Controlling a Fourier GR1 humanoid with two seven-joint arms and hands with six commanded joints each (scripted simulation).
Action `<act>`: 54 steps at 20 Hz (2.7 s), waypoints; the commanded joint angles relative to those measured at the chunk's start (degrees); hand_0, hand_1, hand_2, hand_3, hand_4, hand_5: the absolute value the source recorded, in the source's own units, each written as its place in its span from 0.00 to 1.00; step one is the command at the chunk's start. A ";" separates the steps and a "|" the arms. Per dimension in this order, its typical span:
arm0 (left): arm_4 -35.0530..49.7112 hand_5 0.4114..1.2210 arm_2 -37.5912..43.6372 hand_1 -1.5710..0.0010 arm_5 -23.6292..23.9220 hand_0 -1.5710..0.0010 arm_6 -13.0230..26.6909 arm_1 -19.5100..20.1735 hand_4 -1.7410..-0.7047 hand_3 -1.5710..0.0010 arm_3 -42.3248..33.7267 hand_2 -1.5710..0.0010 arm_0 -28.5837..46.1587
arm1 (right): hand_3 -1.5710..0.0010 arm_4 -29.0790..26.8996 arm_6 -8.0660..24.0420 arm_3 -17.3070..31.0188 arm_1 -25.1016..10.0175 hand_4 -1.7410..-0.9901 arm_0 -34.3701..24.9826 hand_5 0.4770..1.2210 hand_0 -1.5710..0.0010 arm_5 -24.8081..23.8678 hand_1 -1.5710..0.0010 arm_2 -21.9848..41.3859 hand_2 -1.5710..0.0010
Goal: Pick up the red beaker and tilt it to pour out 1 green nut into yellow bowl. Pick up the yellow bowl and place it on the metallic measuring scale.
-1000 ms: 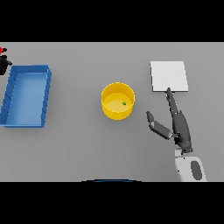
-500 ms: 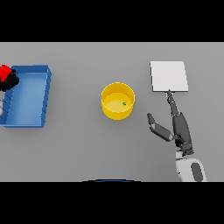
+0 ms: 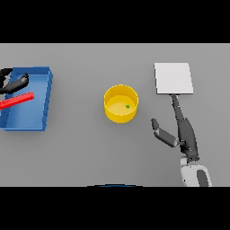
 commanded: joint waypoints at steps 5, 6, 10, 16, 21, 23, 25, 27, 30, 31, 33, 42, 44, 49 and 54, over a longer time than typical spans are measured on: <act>0.29 0.32 1.66 0.96 1.76 0.95 -2.29 -0.14 0.92 0.96 0.69 0.96 -0.91 | 1.00 2.31 1.93 0.15 0.19 0.73 -0.96 0.25 1.00 -0.97 1.00 0.89 1.00; 0.58 0.32 2.07 0.97 2.06 0.96 -3.33 -0.50 0.92 0.97 0.73 0.97 -1.10 | 1.00 3.28 2.95 -0.30 -0.30 0.72 -1.59 0.25 1.00 -1.24 1.00 0.99 1.00; 0.18 0.34 1.83 0.99 2.96 0.98 -3.82 -1.32 0.93 0.99 0.78 0.99 -1.44 | 1.00 3.92 1.76 0.71 -3.47 0.75 -5.53 0.31 1.00 3.47 1.00 2.65 1.00; 0.44 0.37 1.44 1.00 3.26 1.00 -3.79 -2.32 0.91 1.00 0.72 1.00 -1.12 | 1.00 12.42 5.95 2.87 -10.87 0.62 -14.65 0.28 1.00 10.15 1.00 7.85 1.00; 0.41 0.38 1.48 1.00 2.67 1.00 -4.03 -2.22 0.92 1.00 1.40 1.00 -1.74 | 1.00 21.51 5.15 7.24 -16.35 0.62 -24.82 0.25 1.00 15.69 1.00 14.24 1.00; 0.36 0.38 1.37 1.00 2.86 1.00 -3.81 -2.29 0.91 1.00 0.95 1.00 -1.99 | 1.00 22.64 3.27 10.23 -17.01 0.63 -27.70 0.25 1.00 17.60 1.00 15.98 1.00; 0.30 0.39 1.18 1.00 2.82 1.00 -3.40 -2.16 0.91 1.00 0.84 1.00 -1.79 | 1.00 23.34 2.58 11.77 -16.55 0.62 -30.37 0.24 1.00 19.25 1.00 17.60 1.00; 0.00 0.38 0.93 1.00 3.11 1.00 -3.22 -2.69 0.91 1.00 1.11 1.00 -2.13 | 1.00 24.12 1.92 13.94 -16.41 0.62 -32.51 0.25 1.00 20.86 1.00 19.03 1.00; 0.24 0.38 1.20 1.00 2.49 1.00 -4.22 -2.08 0.91 1.00 1.43 1.00 -1.70 | 1.00 25.45 0.24 17.94 -16.67 0.63 -36.29 0.28 1.00 23.24 1.00 21.16 1.00; 0.27 0.38 1.40 1.00 2.15 1.00 -4.42 -1.90 0.91 1.00 1.96 1.00 -1.90 | 1.00 25.71 -1.55 19.72 -17.00 0.64 -37.15 0.28 1.00 23.45 1.00 21.65 1.00; 0.09 0.38 1.08 1.00 2.11 1.00 -4.13 -2.20 0.91 1.00 1.81 1.00 -2.17 | 1.00 26.02 -2.10 21.60 -16.01 0.65 -38.42 0.28 1.00 24.53 1.00 22.89 1.00; 0.40 0.40 1.51 1.00 1.46 1.00 -4.90 -1.79 0.91 1.00 2.15 1.00 -2.52 | 1.00 27.80 -1.73 30.26 -13.25 0.59 -44.08 0.26 1.00 28.71 1.00 26.40 1.00; 0.38 0.40 1.55 1.00 1.51 1.00 -4.87 -2.02 0.91 1.00 2.47 1.00 -2.70 | 1.00 28.07 -3.05 30.47 -14.02 0.58 -44.17 0.26 1.00 29.64 1.00 27.15 1.00; 0.49 0.39 1.63 1.00 1.23 1.00 -5.27 -1.11 0.91 1.00 2.02 1.00 -1.93 | 0.99 29.22 -1.69 32.52 -12.50 0.58 -45.77 0.34 1.00 30.85 1.00 28.72 1.00; 0.62 0.38 1.72 1.00 1.62 1.00 -5.44 -1.66 0.91 1.00 2.02 1.00 -2.08 | 0.77 30.82 -1.82 33.40 -12.56 0.42 -46.15 0.66 0.68 30.70 0.72 30.19 0.75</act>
